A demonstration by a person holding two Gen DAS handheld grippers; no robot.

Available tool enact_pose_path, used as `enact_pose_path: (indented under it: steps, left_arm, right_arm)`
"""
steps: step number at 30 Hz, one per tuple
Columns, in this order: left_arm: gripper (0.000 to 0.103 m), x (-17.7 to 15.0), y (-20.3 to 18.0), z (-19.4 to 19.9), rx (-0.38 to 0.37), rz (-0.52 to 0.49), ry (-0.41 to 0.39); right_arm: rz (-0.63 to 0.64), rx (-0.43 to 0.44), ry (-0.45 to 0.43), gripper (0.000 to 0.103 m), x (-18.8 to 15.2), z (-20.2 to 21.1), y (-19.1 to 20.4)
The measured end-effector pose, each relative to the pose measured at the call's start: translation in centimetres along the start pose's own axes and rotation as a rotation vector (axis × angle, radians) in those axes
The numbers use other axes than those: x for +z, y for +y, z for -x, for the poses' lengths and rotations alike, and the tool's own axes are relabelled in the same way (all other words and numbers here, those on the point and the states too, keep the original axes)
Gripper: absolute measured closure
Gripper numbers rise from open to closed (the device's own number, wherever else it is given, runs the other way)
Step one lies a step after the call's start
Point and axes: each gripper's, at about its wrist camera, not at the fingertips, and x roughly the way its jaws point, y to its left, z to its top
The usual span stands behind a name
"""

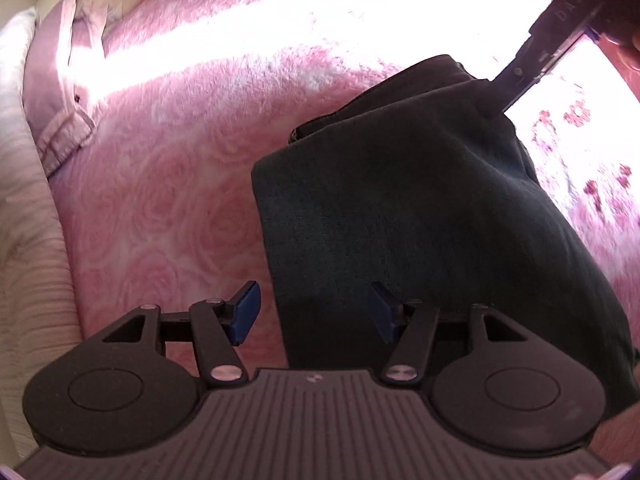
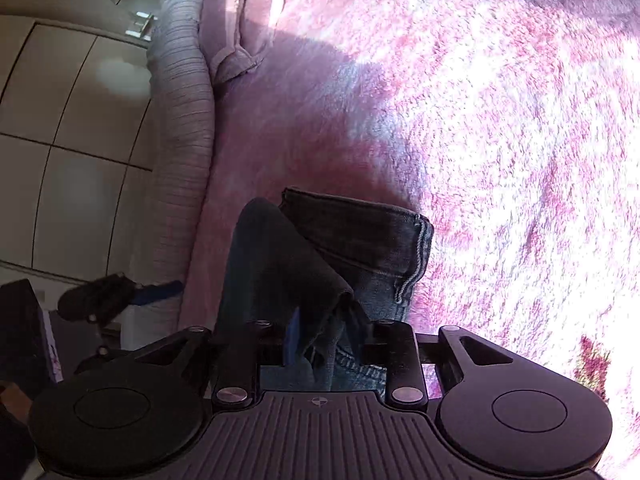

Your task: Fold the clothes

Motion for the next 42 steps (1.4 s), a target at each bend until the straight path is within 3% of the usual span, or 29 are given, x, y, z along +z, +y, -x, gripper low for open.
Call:
enact_pose_path:
  steps: [1,2,5,8,10,14,16,18,19,25,26,27,29,32,37,42]
  left_arm:
    - [0.049,0.0,0.0,-0.3,-0.003,0.011,0.004]
    - [0.050,0.1,0.1,-0.2,-0.010,0.018,0.005]
    - [0.050,0.4,0.2,0.5,-0.018,0.037,-0.027]
    - [0.050,1.3,0.4,-1.1,-0.029,0.069,-0.031]
    - [0.050,1.7,0.3,-2.3,-0.045,0.090,-0.029]
    - [0.047,1.7,0.5,-3.3,-0.056,0.103,-0.033]
    - [0.046,1.3,0.9,-3.3,-0.059,0.108,-0.039]
    - [0.046,0.9,1.3,-3.5,-0.069,0.120,-0.039]
    - [0.045,0.8,1.6,-3.7,-0.079,0.133,-0.037]
    - [0.044,0.3,2.1,-4.2,-0.103,0.181,-0.042]
    - [0.045,0.3,2.2,-4.2,-0.103,0.186,-0.043]
    - [0.047,0.4,2.1,-3.8,-0.104,0.179,-0.050]
    - [0.057,0.7,1.8,-2.8,-0.096,0.147,-0.077]
    - [0.058,1.5,1.0,-1.7,-0.073,0.087,-0.121]
    - [0.054,2.2,0.6,-4.6,-0.076,0.125,-0.068]
    - [0.053,1.6,1.1,-3.7,-0.087,0.144,-0.066]
  right_arm:
    - [0.001,-0.014,-0.001,0.078,0.0,-0.1,0.2]
    - [0.002,-0.018,0.000,0.090,0.2,0.2,0.6]
    - [0.034,-0.030,-0.011,0.103,0.8,1.7,2.1]
    - [0.084,-0.077,-0.064,0.103,1.8,3.2,2.2]
    - [0.070,-0.125,-0.050,0.103,2.8,2.4,0.5]
    - [0.091,-0.105,-0.022,0.102,3.0,2.0,0.6]
    - [0.116,-0.079,-0.017,0.092,2.0,2.1,1.6]
    - [0.112,-0.050,-0.007,0.046,0.7,2.1,2.0]
    - [0.115,-0.047,-0.006,0.038,0.1,1.8,1.9]
    - [0.105,-0.006,-0.013,0.037,-0.6,-1.5,1.7]
    - [0.099,-0.007,-0.014,0.038,-0.3,-1.1,1.7]
    - [0.094,-0.007,-0.015,0.068,0.0,-0.7,1.7]
    - [0.082,-0.008,-0.016,0.088,0.6,0.1,1.7]
    - [0.064,-0.008,-0.018,0.090,1.5,1.3,1.6]
    - [0.081,-0.053,-0.027,0.088,2.6,1.5,1.2]
    - [0.148,-0.103,-0.051,0.082,3.2,2.1,1.8]
